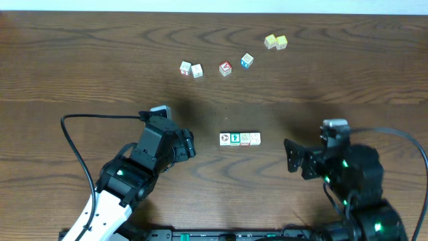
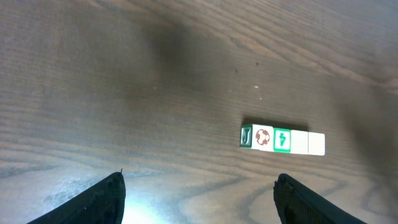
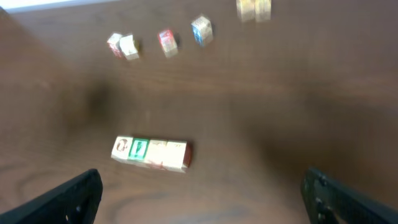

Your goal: Lift 4 blocks

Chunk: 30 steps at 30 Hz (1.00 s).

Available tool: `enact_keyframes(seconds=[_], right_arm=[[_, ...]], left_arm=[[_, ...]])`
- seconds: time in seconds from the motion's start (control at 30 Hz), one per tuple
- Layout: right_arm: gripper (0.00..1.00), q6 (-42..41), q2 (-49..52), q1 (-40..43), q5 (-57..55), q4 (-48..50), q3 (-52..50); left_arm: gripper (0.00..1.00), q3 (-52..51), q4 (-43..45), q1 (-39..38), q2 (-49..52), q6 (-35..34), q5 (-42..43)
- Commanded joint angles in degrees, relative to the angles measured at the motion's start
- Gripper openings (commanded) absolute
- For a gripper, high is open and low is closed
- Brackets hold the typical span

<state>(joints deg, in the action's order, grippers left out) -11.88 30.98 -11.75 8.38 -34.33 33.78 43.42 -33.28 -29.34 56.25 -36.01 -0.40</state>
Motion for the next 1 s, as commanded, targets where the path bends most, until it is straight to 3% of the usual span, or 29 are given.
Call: enact_keyframes(seconds=[0.0,0.27,0.43,0.97], right_arm=[[0.99,7.89,-7.69,3.50,5.46,6.73,-7.45],[0.99,7.93,-21.66,6.03,5.40,21.81,-20.13],[0.99,7.91,-27.06,7.82,5.42,24.00,-24.28],[0.99,7.96,-30.71,9.68,4.94,34.80,-33.46]], left_arm=[[0.77,0.42,-0.15,0.24,0.24,0.33,-0.94],[0.77,0.39,-0.15,0.24,0.24,0.33,-0.94],[0.77,0.39,-0.15,0.24,0.24,0.33,-0.94],[0.77,0.42,-0.15,0.24,0.24,0.33,-0.94]])
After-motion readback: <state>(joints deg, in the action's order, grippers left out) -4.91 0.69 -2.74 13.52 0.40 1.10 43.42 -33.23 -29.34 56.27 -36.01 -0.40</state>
